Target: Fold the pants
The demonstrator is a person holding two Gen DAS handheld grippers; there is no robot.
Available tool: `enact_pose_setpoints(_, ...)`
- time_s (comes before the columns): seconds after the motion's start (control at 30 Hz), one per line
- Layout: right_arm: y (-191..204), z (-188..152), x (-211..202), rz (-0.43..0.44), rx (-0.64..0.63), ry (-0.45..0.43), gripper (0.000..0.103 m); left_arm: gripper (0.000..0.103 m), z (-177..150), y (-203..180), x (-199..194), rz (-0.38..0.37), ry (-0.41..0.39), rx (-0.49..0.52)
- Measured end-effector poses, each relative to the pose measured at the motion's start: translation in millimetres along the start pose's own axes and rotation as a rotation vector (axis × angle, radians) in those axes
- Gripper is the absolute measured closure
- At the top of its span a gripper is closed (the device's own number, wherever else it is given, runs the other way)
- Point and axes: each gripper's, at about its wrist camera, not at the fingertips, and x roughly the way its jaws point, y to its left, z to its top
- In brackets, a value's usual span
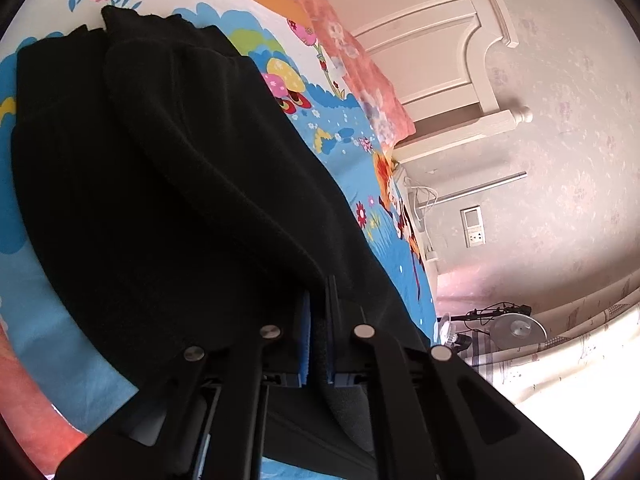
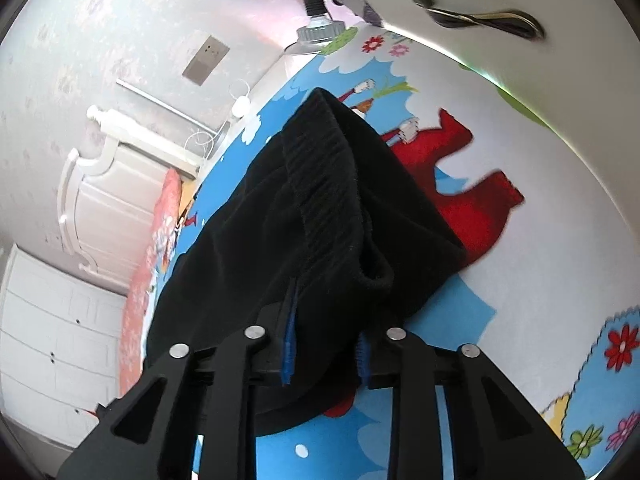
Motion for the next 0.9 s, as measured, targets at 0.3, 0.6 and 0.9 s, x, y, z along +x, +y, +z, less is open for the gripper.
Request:
enact_pose_setpoints(0.3,18.7,5.4,-17.0,-0.06,-0.086,-0.016,0.081,0.099,-22.1,3.4,-50.1,0.082,-0.037,0.023)
enact_pose_setpoints(0.6,26.4,1.6,-27.0,-0.092,-0.154,-0.043,0.082,0.099,-29.0,8.8,-54.0,0.1,-0.064,0.006)
enact_pose_setpoints(0.9,19.1,-6.2,1.6,-0.257,-0.261,-0.031,0.081,0.076,-35.9,41.0,-37.0,0.127,-0.015,-0.059)
